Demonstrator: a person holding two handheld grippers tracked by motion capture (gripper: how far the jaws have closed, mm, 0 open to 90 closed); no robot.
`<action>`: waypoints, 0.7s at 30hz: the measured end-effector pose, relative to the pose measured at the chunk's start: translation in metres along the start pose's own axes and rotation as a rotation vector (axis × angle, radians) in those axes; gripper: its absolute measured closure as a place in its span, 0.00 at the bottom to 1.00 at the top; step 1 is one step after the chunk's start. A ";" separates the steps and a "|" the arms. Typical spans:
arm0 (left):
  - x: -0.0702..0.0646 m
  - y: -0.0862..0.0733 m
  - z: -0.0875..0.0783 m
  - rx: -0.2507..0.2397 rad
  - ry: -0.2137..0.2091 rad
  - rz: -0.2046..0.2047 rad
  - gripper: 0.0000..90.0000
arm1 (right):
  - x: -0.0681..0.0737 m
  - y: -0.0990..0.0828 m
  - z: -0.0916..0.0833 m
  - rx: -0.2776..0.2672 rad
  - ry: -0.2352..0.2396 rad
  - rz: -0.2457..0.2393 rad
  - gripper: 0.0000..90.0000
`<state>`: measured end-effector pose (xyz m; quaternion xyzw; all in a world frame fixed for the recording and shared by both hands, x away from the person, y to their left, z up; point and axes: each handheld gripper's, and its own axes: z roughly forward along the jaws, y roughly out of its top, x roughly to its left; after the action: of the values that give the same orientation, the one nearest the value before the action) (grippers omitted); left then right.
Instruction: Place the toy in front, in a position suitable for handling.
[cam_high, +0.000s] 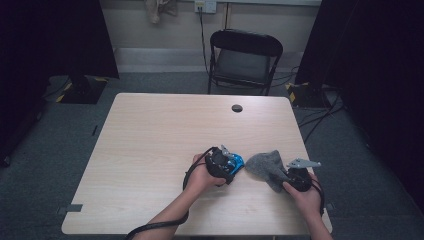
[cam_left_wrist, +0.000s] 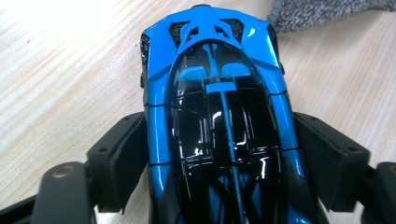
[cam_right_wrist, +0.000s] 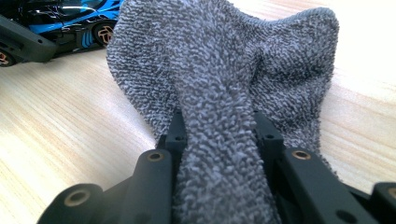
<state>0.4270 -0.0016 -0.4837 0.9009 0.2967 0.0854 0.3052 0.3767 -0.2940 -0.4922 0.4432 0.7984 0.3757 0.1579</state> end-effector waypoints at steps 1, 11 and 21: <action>-0.001 0.001 -0.001 0.016 0.006 -0.012 0.27 | 0.000 0.000 0.000 0.001 0.000 0.000 0.74; 0.001 0.002 -0.005 0.034 0.022 0.016 0.29 | -0.001 0.000 0.000 0.000 0.005 0.002 0.75; 0.013 0.000 -0.019 0.020 0.030 0.017 0.31 | 0.000 0.000 0.000 0.001 0.003 0.001 0.74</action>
<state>0.4314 0.0155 -0.4685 0.9050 0.2943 0.0986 0.2910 0.3770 -0.2944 -0.4922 0.4430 0.7987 0.3761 0.1562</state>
